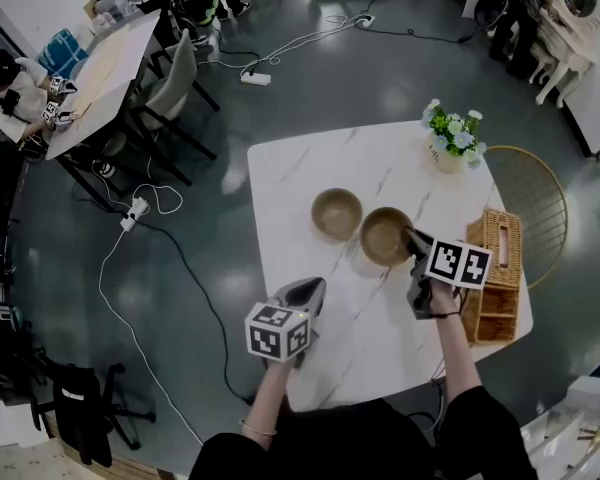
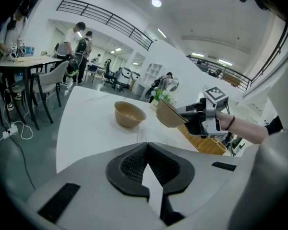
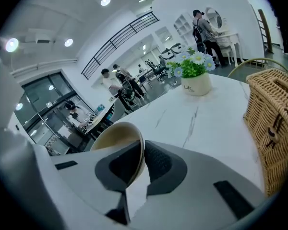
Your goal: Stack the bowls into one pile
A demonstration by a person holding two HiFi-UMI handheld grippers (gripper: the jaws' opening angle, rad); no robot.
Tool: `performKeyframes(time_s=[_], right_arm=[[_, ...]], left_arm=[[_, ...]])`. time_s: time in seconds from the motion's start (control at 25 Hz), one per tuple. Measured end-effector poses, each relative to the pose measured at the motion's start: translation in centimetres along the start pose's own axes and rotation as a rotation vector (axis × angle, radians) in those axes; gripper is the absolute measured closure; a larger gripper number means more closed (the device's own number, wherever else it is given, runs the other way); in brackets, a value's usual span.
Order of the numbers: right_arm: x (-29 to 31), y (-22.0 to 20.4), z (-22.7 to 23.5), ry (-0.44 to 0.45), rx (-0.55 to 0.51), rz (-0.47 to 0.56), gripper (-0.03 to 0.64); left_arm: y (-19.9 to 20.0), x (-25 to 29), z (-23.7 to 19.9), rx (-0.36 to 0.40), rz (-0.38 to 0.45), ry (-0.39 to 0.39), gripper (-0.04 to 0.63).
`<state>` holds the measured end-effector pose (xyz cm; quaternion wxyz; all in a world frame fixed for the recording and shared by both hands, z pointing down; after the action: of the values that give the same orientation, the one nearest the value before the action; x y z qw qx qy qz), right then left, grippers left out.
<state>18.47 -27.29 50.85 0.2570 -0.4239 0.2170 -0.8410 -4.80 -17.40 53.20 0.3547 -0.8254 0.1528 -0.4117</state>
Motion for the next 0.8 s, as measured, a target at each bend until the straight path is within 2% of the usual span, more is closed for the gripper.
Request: performKeyframes(time_s=[0.44, 0.8], right_arm=[[2.9, 2.9, -2.8, 0.020, 0.012, 0.038, 0.583], [6.0, 3.2, -3.8, 0.023, 0.006, 0.016, 0.583]], left_arm=[[0.9, 0.5, -0.9, -0.030, 0.011, 0.001, 0.580], [0.9, 0.9, -1.8, -0.051, 0.014, 0.010, 0.580]])
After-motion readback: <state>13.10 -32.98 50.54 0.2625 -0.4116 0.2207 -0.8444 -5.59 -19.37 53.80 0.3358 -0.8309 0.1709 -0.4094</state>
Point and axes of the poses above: the fingertips, and each gripper's own axes: x forward along the fingers, z to its right, y out of its top, the point moved 5 cm from there along -x, backward along the fingers, and after that the axes turned 4 degrees about -z, right-handed, at the moved point
